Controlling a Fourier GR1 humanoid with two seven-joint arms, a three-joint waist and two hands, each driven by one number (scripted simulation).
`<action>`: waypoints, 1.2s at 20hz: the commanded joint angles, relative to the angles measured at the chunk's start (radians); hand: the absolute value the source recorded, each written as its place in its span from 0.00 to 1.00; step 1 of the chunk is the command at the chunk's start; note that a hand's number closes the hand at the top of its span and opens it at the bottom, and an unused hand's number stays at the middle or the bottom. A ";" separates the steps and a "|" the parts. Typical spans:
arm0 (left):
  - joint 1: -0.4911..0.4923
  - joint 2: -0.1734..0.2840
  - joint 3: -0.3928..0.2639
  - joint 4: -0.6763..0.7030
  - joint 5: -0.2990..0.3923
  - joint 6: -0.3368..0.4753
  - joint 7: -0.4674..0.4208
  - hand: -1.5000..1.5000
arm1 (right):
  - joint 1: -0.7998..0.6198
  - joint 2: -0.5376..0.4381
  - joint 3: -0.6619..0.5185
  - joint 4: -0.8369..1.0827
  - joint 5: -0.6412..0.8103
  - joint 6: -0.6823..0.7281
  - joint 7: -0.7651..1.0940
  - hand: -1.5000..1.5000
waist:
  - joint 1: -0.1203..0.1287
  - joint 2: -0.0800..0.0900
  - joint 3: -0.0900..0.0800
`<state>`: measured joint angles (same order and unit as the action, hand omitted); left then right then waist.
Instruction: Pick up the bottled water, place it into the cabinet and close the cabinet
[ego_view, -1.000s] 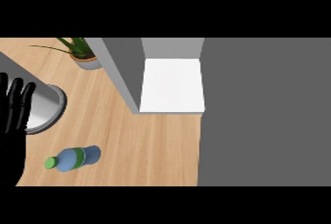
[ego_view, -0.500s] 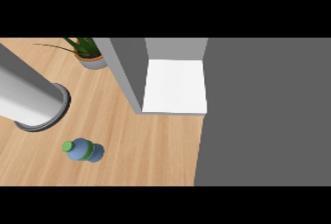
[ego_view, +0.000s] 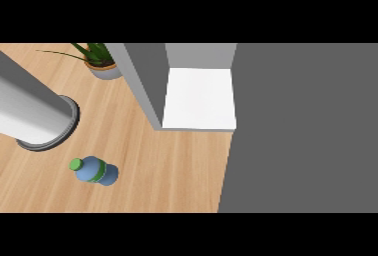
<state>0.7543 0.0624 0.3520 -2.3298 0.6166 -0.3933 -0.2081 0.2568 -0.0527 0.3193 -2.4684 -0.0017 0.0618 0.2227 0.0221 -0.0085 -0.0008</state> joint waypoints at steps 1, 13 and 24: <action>0.097 -0.007 0.065 -0.104 0.199 -0.068 -0.006 0.00 | -0.034 0.033 0.078 -0.044 0.073 -0.045 0.066 0.00 | 0.002 0.001 0.000; 0.224 -0.019 0.158 -0.074 0.278 -0.174 -0.027 0.00 | 0.015 0.016 0.233 -0.092 0.181 -0.129 0.085 0.00 | -0.016 0.001 0.000; 0.036 0.013 0.162 0.018 0.172 -0.096 0.050 0.00 | -0.027 -0.061 0.224 -0.162 0.165 -0.168 0.168 0.00 | -0.033 0.006 0.000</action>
<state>0.8553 0.0858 0.5306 -2.3017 0.8384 -0.5204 -0.1801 0.2224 -0.0734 0.5388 -2.4904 0.0586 -0.1011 0.3170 -0.0044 -0.0035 -0.0005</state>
